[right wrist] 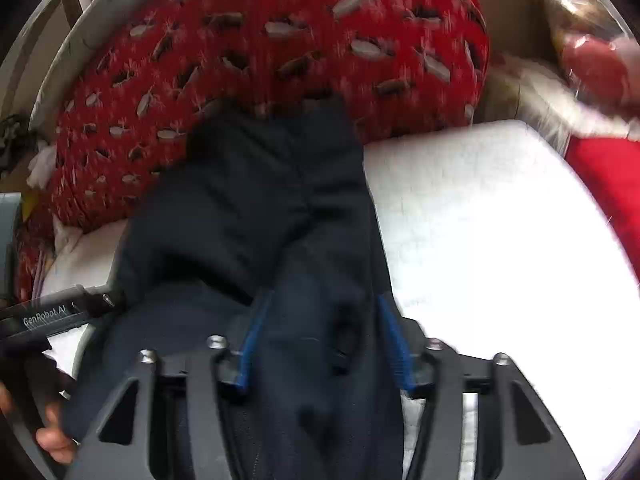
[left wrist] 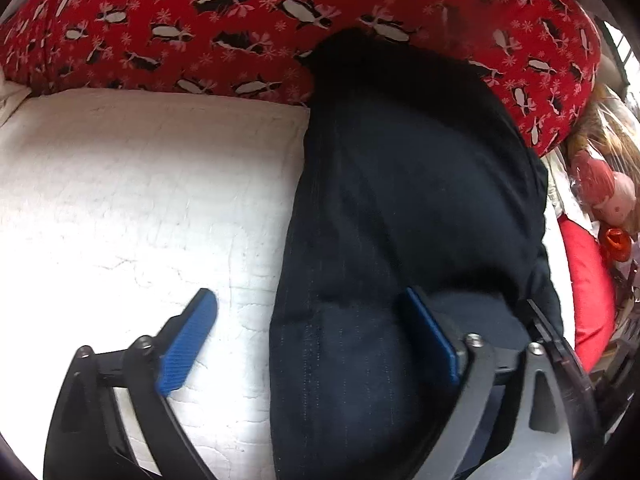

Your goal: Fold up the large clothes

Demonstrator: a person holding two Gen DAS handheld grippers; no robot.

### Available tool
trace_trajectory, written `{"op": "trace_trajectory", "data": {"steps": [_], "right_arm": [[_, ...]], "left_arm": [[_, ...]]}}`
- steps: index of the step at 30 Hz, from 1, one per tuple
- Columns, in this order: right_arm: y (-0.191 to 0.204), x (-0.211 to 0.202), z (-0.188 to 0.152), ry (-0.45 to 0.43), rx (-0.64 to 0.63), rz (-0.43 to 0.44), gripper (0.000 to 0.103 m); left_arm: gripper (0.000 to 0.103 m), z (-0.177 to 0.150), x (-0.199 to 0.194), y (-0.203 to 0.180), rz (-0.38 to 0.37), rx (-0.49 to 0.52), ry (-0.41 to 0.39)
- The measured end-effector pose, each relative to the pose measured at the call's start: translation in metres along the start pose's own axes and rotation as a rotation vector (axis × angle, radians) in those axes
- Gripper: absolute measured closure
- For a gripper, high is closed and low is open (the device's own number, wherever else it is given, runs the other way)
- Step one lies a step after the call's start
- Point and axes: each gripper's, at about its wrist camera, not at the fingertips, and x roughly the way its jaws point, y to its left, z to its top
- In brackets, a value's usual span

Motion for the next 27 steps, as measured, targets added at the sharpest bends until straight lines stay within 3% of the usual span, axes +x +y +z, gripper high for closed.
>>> {"op": "trace_trajectory", "data": {"steps": [1, 2, 4, 6, 9, 11, 12, 13, 14, 18, 20, 22, 25, 27], "right_arm": [[-0.005, 0.0, 0.007, 0.029, 0.047, 0.011, 0.04], [-0.008, -0.005, 0.014, 0.022, 0.087, 0.026, 0.045], [-0.008, -0.019, 0.03, -0.056, 0.122, 0.04, 0.05], [-0.003, -0.027, 0.049, -0.123, 0.128, 0.042, 0.047], [0.009, -0.012, 0.072, -0.119, 0.112, 0.044, 0.048], [0.019, 0.01, 0.077, -0.075, 0.078, 0.004, 0.052], [0.023, 0.032, 0.075, -0.009, 0.037, -0.066, 0.052], [0.022, 0.059, 0.07, 0.095, 0.013, -0.131, 0.051], [0.015, 0.071, 0.067, 0.132, 0.034, -0.122, 0.049], [-0.013, 0.038, 0.073, 0.056, 0.174, -0.023, 0.045], [-0.035, 0.02, 0.069, 0.019, 0.249, 0.046, 0.034], [-0.051, 0.013, 0.06, 0.041, 0.301, 0.161, 0.022], [-0.057, 0.028, 0.041, 0.158, 0.35, 0.319, 0.021], [-0.046, 0.031, 0.036, 0.173, 0.299, 0.356, 0.018]], "left_arm": [[0.006, 0.002, -0.002, 0.0, -0.006, 0.01, 0.003], [0.007, 0.005, -0.006, 0.0, -0.011, 0.015, 0.007], [0.007, 0.012, -0.023, 0.002, -0.041, 0.0, -0.041], [0.007, 0.02, -0.038, 0.002, -0.063, -0.025, -0.103], [0.007, 0.033, -0.029, -0.007, -0.068, -0.01, -0.072], [0.007, 0.036, -0.007, -0.015, -0.032, 0.019, -0.007], [0.007, 0.035, 0.008, -0.017, -0.025, 0.025, 0.049], [0.007, 0.034, 0.019, -0.014, -0.056, 0.006, 0.095], [0.007, 0.035, 0.023, -0.009, -0.088, -0.023, 0.119], [0.007, 0.04, 0.013, 0.017, -0.243, -0.091, 0.131], [0.007, 0.039, 0.015, 0.037, -0.338, -0.169, 0.139], [0.007, 0.04, 0.025, 0.049, -0.418, -0.235, 0.176], [0.007, 0.038, 0.026, 0.049, -0.45, -0.253, 0.145], [0.007, 0.033, 0.028, 0.04, -0.515, -0.243, 0.186]]}}
